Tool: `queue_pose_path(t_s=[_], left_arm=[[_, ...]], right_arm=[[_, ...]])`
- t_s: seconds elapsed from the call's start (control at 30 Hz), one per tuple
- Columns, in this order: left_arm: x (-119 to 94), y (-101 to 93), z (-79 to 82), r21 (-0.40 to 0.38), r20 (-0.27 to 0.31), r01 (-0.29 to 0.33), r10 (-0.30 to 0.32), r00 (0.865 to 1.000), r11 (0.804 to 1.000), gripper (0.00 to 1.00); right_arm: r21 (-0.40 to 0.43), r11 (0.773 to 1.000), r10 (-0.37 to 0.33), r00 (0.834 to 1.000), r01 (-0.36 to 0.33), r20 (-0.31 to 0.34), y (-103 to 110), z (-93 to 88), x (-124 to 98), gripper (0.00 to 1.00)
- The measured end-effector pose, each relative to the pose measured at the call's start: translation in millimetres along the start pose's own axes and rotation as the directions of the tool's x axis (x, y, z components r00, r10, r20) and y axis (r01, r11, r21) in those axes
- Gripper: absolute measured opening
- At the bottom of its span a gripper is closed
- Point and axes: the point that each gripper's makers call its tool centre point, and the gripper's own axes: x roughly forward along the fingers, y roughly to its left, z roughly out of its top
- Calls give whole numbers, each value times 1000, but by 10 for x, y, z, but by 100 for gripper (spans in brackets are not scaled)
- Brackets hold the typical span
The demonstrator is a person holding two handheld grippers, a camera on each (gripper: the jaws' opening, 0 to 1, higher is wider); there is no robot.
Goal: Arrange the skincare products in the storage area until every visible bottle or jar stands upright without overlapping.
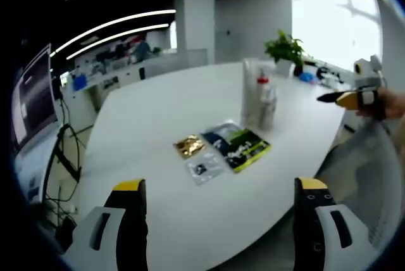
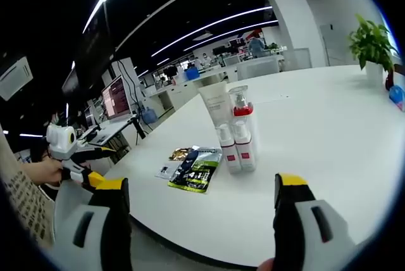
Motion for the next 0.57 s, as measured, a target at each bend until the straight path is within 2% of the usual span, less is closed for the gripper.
queue_pose_path(t_s=[0.3, 0.57], left_arm=[[-16, 2, 20, -37, 13, 10, -10, 1000, 999, 93], [-7, -42, 5, -10, -1, 21, -21, 1000, 1000, 93]], right_arm=[[4, 1000, 12, 1000, -12, -16, 16, -30, 9, 94], [3, 1000, 20, 999, -20, -29, 23, -51, 19, 94]])
